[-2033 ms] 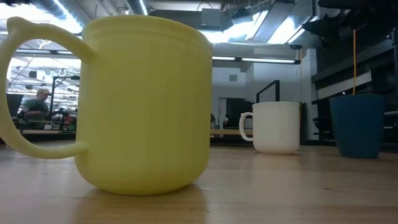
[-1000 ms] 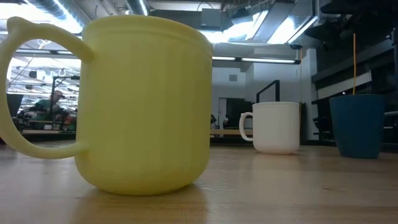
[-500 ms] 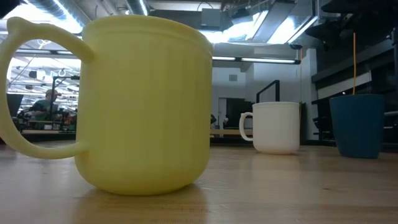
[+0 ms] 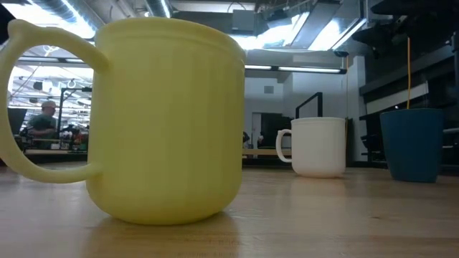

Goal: Stack small to large cups/mugs on shelf
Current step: Align the transparent mug with the other transparent mug on the shelf

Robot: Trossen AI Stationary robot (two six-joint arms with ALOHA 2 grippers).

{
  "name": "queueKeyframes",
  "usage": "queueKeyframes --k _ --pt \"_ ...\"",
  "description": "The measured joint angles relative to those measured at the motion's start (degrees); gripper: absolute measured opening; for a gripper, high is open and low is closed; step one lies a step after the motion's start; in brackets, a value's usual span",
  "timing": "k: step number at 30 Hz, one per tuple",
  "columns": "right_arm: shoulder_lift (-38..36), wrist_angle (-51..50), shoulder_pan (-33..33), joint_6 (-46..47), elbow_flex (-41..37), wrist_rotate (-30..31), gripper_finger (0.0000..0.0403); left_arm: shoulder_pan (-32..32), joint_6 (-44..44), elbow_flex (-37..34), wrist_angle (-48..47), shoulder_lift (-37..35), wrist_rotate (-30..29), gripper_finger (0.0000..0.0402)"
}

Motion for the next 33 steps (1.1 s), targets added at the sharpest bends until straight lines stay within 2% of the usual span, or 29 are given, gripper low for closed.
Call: queueKeyframes --k 8,13,17,20,23,26,33 --pt "0.0 0.0 0.0 -0.1 0.0 0.0 0.0282 0.8 0.0 -2.4 1.9 0.0 -0.5 0.0066" --pt "0.0 0.0 0.0 -0.1 0.0 0.0 0.0282 2.2 0.0 -2.8 2.1 0.0 -0.6 0.0010" --pt "0.0 0.0 0.0 0.0 0.0 0.0 0.0282 3.1 0.0 0.3 1.2 -0.2 -0.9 0.0004" --pt "0.0 0.0 0.0 0.0 0.0 0.0 0.0282 3.8 0.0 4.2 -1.1 -0.7 -4.4 0.0002" --pt "0.0 0.0 0.0 1.2 0.0 -0.4 0.0282 5.4 0.6 8.9 -2.6 -0.9 -13.3 0.0002" --pt "0.0 0.0 0.0 0.0 0.0 -1.5 0.0282 8.5 5.6 13.2 -2.6 -0.9 -19.7 0.0002" --pt "0.0 0.0 0.0 -0.2 0.0 -1.6 0.0282 19.3 23.8 17.2 -2.3 -0.9 -21.7 0.0001"
